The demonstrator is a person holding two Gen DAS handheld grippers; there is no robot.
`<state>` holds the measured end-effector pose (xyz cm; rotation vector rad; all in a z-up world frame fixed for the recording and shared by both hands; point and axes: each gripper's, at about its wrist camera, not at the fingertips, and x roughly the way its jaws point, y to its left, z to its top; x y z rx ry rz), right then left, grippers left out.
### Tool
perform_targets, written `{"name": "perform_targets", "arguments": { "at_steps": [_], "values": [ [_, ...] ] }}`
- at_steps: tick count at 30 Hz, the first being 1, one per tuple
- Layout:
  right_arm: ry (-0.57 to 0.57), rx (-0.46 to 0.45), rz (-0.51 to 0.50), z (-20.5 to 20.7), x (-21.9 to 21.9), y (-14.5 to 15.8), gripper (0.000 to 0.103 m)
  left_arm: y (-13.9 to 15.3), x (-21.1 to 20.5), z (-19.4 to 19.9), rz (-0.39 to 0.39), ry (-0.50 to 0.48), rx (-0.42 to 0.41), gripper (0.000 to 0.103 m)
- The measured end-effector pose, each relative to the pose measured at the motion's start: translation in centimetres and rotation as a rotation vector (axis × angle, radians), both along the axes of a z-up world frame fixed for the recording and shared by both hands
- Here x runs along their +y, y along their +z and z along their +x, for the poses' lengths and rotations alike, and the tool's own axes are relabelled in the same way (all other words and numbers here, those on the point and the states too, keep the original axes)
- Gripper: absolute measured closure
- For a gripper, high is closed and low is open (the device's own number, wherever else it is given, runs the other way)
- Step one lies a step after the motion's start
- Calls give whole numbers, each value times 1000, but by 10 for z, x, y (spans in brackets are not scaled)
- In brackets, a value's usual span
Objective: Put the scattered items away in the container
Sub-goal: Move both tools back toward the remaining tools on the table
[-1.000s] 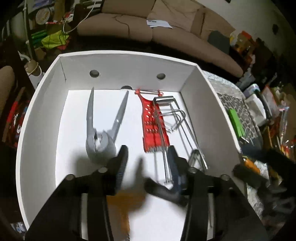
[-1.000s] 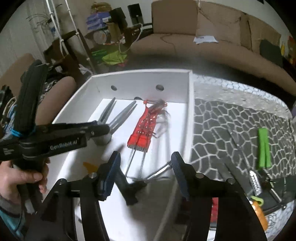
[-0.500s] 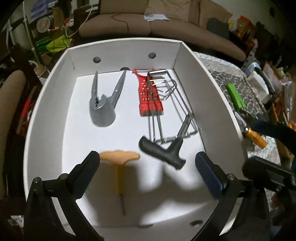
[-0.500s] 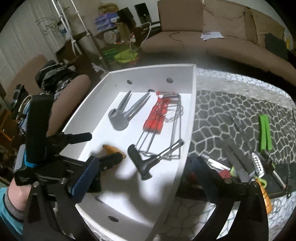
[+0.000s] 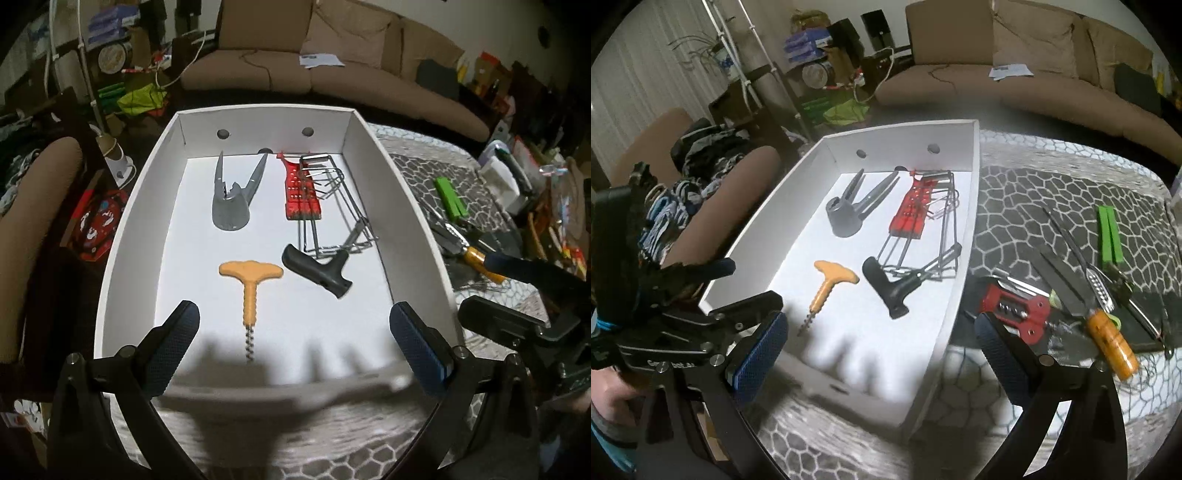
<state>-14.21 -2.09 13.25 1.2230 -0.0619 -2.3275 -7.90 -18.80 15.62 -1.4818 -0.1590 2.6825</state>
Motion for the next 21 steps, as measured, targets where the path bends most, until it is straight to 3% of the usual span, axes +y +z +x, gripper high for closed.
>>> {"name": "perform_targets", "arguments": {
  "at_steps": [10,21],
  "values": [
    [-5,17,-28,38,27,8,0,15,24,51,0,-1,24,0],
    [-24,47,-8,66,85,4,0,15,86,81,68,-49,76,0]
  ]
}}
